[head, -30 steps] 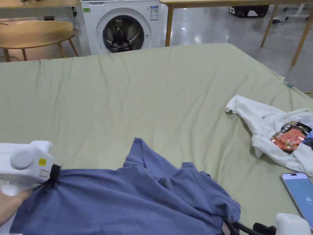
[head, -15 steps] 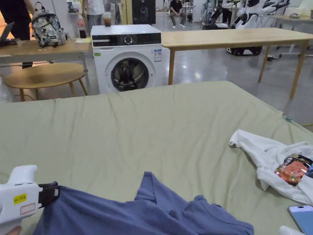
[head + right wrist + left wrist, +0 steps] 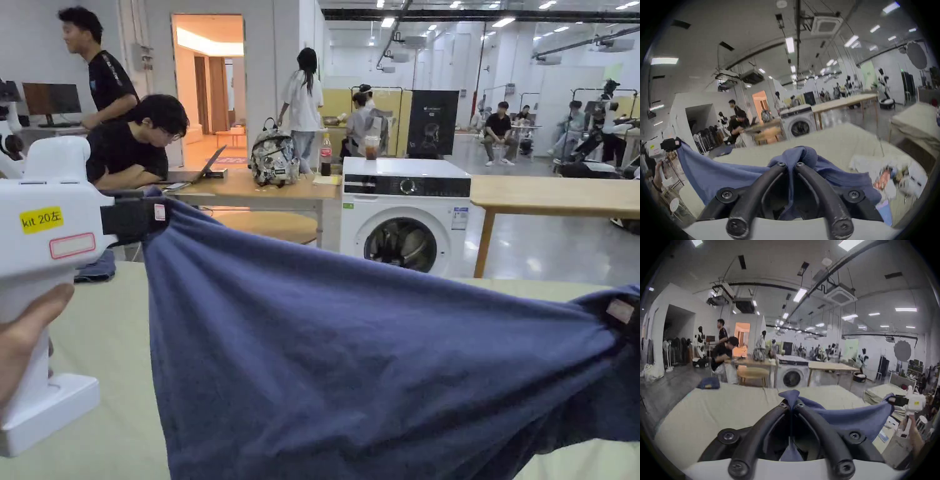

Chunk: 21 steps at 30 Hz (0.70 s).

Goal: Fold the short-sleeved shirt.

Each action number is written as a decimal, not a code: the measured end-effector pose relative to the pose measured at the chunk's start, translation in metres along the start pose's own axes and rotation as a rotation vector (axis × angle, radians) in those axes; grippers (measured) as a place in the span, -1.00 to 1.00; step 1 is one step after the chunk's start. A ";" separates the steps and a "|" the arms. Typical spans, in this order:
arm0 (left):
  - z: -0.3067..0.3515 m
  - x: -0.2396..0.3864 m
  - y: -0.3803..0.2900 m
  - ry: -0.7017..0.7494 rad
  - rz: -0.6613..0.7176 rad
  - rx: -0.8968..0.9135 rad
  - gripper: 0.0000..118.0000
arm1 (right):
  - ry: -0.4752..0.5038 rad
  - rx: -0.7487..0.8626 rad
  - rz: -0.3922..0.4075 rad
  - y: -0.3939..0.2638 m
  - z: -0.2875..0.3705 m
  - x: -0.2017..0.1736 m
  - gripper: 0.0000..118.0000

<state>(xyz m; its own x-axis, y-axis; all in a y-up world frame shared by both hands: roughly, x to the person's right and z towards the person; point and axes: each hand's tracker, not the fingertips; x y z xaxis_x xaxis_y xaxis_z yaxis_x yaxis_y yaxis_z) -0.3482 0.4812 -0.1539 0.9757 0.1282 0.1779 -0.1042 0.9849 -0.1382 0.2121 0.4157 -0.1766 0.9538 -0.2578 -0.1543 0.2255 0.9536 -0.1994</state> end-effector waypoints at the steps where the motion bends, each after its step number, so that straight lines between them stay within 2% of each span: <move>1: 0.003 0.000 0.013 0.010 -0.009 0.019 -1.00 | 0.009 0.011 0.013 0.019 -0.005 -0.009 -0.95; 5: 0.001 0.008 0.062 0.067 -0.045 0.067 -1.00 | 0.025 0.075 0.047 0.087 -0.031 -0.037 -0.95; 10: -0.032 -0.003 0.105 0.131 -0.068 0.101 -1.00 | 0.017 0.101 0.083 0.146 -0.075 -0.048 -0.95; 14: -0.063 -0.004 0.118 0.145 -0.060 0.082 -1.00 | -0.016 0.101 0.139 0.162 -0.111 -0.057 -0.95; 21: -0.124 -0.023 0.109 0.166 -0.033 0.053 -1.00 | -0.054 0.073 0.125 0.165 -0.175 -0.053 -0.95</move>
<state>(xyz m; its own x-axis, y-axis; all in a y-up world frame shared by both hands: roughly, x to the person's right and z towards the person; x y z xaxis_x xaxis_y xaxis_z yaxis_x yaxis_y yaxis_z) -0.3577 0.5717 -0.2938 0.9968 0.0787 0.0172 -0.0770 0.9936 -0.0825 0.1640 0.5594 -0.3703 0.9842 -0.1296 -0.1208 0.1164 0.9870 -0.1108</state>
